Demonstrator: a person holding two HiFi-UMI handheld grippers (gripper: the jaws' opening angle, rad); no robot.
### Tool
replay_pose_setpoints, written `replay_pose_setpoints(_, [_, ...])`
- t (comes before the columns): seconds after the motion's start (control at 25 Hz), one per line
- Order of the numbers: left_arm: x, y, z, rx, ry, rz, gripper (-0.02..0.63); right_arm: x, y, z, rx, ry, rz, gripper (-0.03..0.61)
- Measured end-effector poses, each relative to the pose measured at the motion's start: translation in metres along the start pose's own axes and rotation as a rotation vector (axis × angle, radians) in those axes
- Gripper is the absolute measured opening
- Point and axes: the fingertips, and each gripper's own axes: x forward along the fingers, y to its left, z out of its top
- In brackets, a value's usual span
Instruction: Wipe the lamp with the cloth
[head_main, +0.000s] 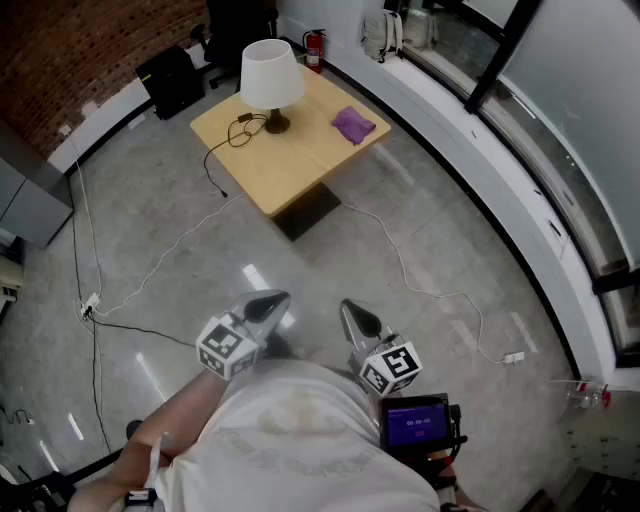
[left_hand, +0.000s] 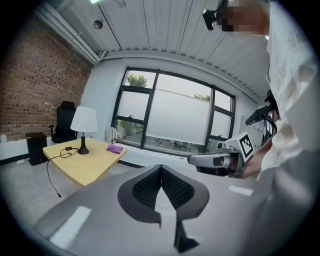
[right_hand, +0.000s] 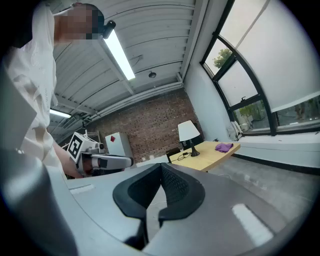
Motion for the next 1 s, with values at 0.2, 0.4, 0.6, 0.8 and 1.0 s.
replay_pose_setpoints(0.2, [-0.006, -0.003, 0.002, -0.006, -0.014, 0.019, 0.002, -0.007, -0.001, 0.007, 0.001, -0.030, -0.032, 0.014])
replay_pose_setpoints(0.4, [-0.006, -0.009, 0.000, -0.009, -0.014, 0.030, 0.002, -0.011, -0.004, 0.003, -0.001, -0.023, -0.034, 0.014])
replay_pose_setpoints(0.6, [-0.003, -0.012, -0.003, -0.009, -0.005, 0.041, 0.002, -0.015, -0.007, 0.000, 0.011, -0.020, -0.029, 0.014])
replay_pose_setpoints(0.8, [0.005, -0.017, 0.001, 0.003, 0.001, 0.041, 0.002, -0.021, -0.019, 0.000, 0.024, -0.024, -0.045, 0.014])
replay_pose_setpoints(1.0, [0.012, -0.025, 0.008, 0.018, 0.008, 0.040, 0.002, -0.028, -0.029, 0.001, 0.045, -0.037, -0.062, 0.014])
